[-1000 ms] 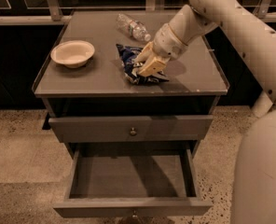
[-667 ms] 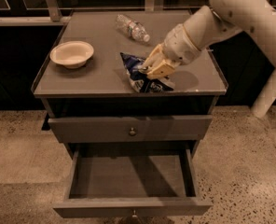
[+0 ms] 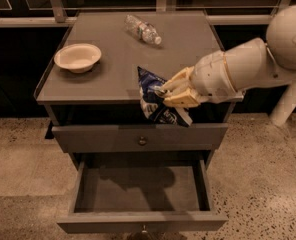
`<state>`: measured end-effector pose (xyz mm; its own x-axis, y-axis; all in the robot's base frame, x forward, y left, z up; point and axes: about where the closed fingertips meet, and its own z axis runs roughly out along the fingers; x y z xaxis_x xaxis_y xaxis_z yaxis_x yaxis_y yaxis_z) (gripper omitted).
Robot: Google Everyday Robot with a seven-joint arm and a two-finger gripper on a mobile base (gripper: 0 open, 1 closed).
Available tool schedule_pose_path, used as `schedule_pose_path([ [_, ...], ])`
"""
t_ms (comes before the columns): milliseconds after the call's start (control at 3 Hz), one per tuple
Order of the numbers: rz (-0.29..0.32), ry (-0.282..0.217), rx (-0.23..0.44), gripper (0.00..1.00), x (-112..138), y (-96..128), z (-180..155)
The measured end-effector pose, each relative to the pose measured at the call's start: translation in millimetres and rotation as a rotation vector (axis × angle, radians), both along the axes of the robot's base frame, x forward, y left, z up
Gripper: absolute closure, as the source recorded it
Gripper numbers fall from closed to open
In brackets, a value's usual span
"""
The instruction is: Place blue chip bag into middle drawer
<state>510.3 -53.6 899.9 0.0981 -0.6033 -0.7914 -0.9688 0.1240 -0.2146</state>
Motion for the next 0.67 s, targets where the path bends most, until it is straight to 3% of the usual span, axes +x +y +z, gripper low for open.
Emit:
schedule_pose_path([
  [333, -0.040, 0.069, -0.011, 1.00, -21.7, -19.3, -34.2],
  [667, -0.024, 0.062, -0.021, 1.00, -21.6, -12.5, -32.3],
])
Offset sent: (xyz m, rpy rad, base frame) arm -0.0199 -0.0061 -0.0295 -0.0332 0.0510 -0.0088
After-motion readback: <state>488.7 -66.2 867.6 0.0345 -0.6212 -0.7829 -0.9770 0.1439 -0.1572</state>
